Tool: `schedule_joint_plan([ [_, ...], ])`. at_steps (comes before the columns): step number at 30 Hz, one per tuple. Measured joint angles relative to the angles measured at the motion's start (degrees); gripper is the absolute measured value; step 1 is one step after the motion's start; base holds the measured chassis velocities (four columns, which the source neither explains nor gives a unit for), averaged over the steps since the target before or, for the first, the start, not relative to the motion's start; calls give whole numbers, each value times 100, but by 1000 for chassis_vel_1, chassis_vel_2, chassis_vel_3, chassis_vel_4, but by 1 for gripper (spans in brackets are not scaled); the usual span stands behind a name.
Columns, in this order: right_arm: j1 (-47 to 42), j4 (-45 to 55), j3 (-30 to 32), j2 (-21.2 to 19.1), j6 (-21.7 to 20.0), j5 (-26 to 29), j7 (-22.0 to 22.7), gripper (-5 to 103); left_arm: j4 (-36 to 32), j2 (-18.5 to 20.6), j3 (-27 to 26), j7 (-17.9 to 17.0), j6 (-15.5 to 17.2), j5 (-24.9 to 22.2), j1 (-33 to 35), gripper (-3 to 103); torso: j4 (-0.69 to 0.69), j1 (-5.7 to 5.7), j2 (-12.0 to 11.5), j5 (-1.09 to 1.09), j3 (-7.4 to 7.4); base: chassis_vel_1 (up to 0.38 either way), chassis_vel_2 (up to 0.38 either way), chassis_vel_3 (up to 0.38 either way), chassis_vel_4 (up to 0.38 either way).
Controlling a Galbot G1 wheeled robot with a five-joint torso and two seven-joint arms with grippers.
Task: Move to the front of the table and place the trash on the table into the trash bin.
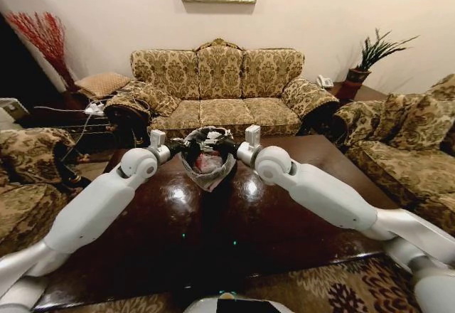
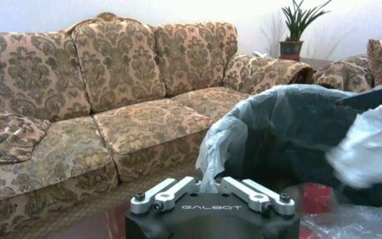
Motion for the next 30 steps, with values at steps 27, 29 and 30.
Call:
schedule_joint_plan([
  [27,319,-946,65,-140,880,-1559,-2822,100,-37,36,-37,19,-8,-6,18,3,1,1,0,0,0,0,0,0,0],
  [29,308,-902,-71,-144,799,-1488,-2772,100,-37,21,-33,19,-5,-5,0,3,0,1,0,2,0,0,0,0,0],
  [30,308,-902,-71,-144,799,-1488,-2772,100,-37,21,-33,19,-5,-5,0,3,0,1,0,2,0,0,0,0,0],
])
